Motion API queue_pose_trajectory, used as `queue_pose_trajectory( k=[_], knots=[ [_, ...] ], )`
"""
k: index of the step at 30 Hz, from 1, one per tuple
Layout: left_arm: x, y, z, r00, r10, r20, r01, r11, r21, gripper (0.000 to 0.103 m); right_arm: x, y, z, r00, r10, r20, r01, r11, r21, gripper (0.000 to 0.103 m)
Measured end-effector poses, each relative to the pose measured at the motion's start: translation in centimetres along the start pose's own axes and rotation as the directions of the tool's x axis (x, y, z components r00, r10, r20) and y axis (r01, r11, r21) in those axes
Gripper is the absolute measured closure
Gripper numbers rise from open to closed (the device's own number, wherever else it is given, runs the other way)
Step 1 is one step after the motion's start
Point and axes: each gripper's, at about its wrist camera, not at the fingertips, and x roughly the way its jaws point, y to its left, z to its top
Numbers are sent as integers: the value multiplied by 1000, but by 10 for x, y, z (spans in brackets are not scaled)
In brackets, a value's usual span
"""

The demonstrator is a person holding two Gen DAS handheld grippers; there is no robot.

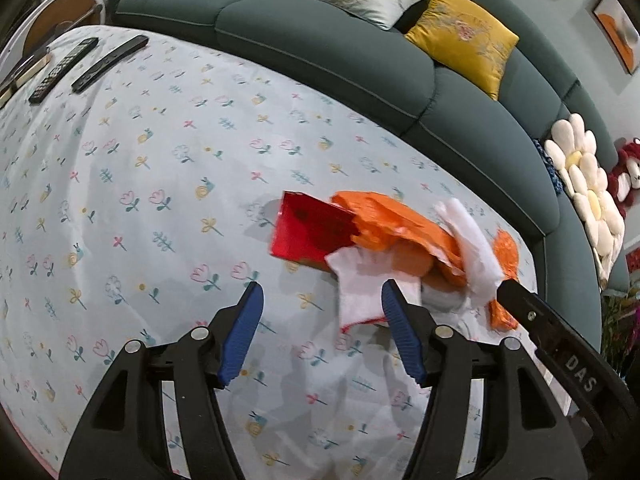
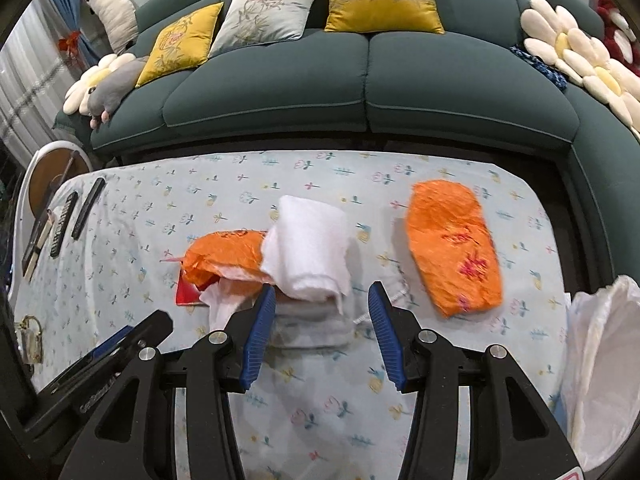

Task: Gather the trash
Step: 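Move both open tools back over the pile of trash on the table, then grasp a white tissue with left tool while right tool grasps another white tissue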

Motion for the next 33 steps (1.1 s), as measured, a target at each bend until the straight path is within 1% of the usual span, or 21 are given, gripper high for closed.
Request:
queue_pose_trajectory(
  k=[2, 3, 5, 6, 7, 10, 16, 20, 22, 24, 25, 26, 27, 29, 33],
  knots=[
    [1, 4, 4, 1000, -5, 1, 5, 1000, -11, 45, 10, 4, 2, 1000, 0, -13, 0, 1000, -1, 56],
    [1, 5, 6, 1000, -7, 3, 7, 1000, -14, 44, 15, 5, 3, 1000, 1, -23, -1, 1000, 3, 57],
    [-1, 4, 10, 1000, -16, 9, 16, 1000, -19, 41, 22, 4, 3, 999, 7, -36, -7, 1000, 9, 69],
    [-1, 4, 12, 1000, -20, 13, 20, 1000, -19, 39, 26, 4, 3, 999, 7, -45, -7, 1000, 12, 79],
    [-1, 2, 14, 1000, -26, 16, 27, 999, -17, 39, 29, 3, 2, 999, 4, -54, -3, 1000, 16, 86],
    [3, -7, 15, 999, -41, 2, 41, 999, 7, 37, 33, -3, 1, 998, 1, -60, 0, 1000, 31, 96],
    [20, -27, 3, 996, -73, -60, 75, 997, 27, 37, 22, -23, -3, 999, 3, -37, 0, 997, 79, 97],
    [34, -39, -6, 995, -55, -88, 61, 996, 59, 37, 10, -38, -5, 1000, 1, -20, 1, 995, 100, 97],
    [40, -43, -8, 994, -56, -98, 62, 996, 61, 45, 4, -45, -7, 1000, 0, -16, 1, 994, 109, 97],
    [43, -46, -9, 992, -53, -111, 61, 995, 73, 73, -1, -51, -9, 1000, -2, -13, 4, 993, 115, 97],
    [44, -47, -9, 992, -57, -117, 66, 995, 75, 80, -2, -52, -10, 1000, -3, -12, 5, 993, 117, 97],
    [44, -48, -10, 990, -63, -122, 73, 994, 76, 89, -4, -55, -11, 1000, -4, -11, 6, 993, 118, 97],
    [41, -49, -10, 991, -63, -118, 73, 994, 77, 93, -6, -57, -13, 1000, -6, -9, 7, 993, 119, 97],
    [34, -52, -12, 992, -70, -101, 79, 993, 88, 96, -10, -60, -15, 1000, -5, -6, 5, 992, 127, 97],
    [14, -60, -16, 994, -87, -65, 93, 989, 110, 97, -21, -67, -19, 1000, 1, 7, -2, 990, 142, 97]
  ],
)
